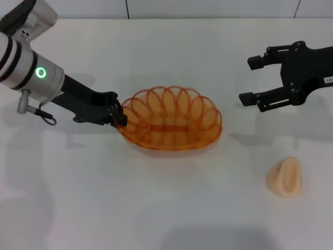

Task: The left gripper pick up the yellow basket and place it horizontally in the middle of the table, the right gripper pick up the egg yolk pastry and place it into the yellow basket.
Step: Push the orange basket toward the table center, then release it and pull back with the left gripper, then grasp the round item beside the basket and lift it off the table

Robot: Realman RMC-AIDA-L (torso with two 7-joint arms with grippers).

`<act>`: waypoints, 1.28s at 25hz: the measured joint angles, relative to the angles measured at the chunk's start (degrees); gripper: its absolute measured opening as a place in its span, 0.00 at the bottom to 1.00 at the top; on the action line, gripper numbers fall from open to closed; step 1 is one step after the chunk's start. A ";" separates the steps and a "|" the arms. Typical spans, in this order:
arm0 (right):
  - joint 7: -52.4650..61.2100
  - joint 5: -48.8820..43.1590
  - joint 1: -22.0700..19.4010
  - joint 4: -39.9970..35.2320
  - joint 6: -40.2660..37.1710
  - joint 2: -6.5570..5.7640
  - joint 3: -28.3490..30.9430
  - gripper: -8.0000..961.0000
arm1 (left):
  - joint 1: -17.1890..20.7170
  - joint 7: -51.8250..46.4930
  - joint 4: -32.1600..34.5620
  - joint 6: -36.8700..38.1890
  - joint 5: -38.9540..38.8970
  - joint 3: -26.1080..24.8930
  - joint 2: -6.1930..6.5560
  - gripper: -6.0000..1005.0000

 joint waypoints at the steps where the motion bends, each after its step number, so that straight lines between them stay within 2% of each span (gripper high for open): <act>1: 0.00 0.00 0.00 0.00 0.04 0.00 0.00 0.81 | 0.00 0.06 0.00 -0.01 -0.05 -0.02 0.00 0.09; 6: 0.00 0.05 0.00 0.00 0.13 0.00 0.00 0.81 | 0.35 0.36 0.17 -0.12 -0.78 -0.17 -0.04 0.10; 17: 0.01 0.06 -0.30 -0.17 -0.31 -0.02 1.27 0.81 | 0.61 2.38 2.18 -0.10 -1.04 -0.18 0.03 0.57; 20: 0.07 0.06 -0.43 -0.37 -0.41 0.05 1.50 0.80 | 1.60 2.61 3.72 -0.14 -1.74 -0.38 0.57 0.67; 24: 0.16 0.06 -0.45 -0.45 -0.33 0.08 1.77 0.80 | 3.88 4.28 6.95 -0.10 -4.60 -1.10 1.44 0.78; 28: 0.25 0.09 -0.56 -0.24 -0.06 0.17 2.21 0.80 | 6.71 7.21 13.45 0.02 -7.51 -1.09 1.58 0.89; 32: 0.20 0.11 -0.63 0.34 0.30 0.17 2.27 0.80 | 10.03 12.30 20.36 -0.08 -13.13 -1.18 1.40 0.89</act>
